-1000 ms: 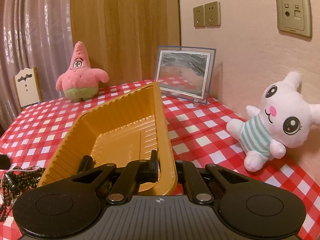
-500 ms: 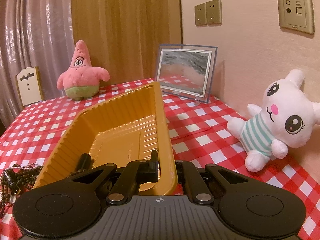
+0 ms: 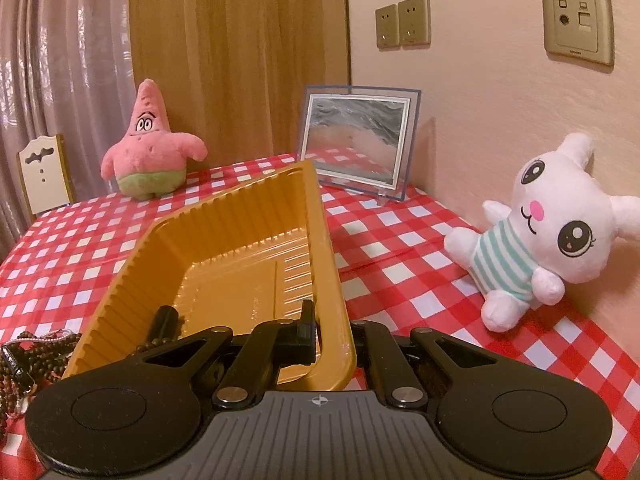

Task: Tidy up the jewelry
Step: 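Return the left tool to the pile and grasp a dark bead strand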

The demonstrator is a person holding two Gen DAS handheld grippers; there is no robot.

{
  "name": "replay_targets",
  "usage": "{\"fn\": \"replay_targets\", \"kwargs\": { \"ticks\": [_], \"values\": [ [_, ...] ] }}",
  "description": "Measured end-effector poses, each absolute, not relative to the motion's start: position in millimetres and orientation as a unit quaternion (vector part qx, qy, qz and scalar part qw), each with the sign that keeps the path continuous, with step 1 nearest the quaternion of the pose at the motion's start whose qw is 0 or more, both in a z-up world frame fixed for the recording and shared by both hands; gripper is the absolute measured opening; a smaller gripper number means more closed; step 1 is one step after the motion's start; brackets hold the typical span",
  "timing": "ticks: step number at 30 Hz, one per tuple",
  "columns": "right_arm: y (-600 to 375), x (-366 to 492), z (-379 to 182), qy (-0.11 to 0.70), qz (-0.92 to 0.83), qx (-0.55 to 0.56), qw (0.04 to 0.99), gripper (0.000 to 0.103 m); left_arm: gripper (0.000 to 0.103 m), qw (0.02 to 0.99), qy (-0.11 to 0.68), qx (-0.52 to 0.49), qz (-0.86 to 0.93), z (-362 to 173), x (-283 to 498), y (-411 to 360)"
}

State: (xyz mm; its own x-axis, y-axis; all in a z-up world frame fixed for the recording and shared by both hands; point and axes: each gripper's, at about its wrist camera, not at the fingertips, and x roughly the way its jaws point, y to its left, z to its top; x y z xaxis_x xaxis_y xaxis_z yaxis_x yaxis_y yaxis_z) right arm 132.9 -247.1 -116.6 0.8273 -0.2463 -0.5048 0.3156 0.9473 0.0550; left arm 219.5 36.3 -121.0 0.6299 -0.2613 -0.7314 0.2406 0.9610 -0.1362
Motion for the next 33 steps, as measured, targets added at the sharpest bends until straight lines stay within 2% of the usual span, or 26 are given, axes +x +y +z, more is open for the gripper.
{"fn": "replay_targets", "kwargs": {
  "ticks": [21, 29, 33],
  "values": [
    [-246.5, 133.0, -116.3, 0.256, -0.153, 0.068, 0.952, 0.005, 0.020, 0.909, 0.402, 0.023, -0.110, -132.1, 257.5, 60.0],
    [-246.5, 132.9, -116.3, 0.256, -0.153, 0.068, 0.952, 0.005, 0.020, 0.892, 0.424, 0.115, -0.108, -153.0, 284.3, 74.0],
    [-247.4, 132.8, -116.4, 0.256, -0.153, 0.069, 0.952, 0.005, 0.021, 0.886, 0.432, 0.120, -0.118, -160.3, 297.7, 79.8]
  ]
}}
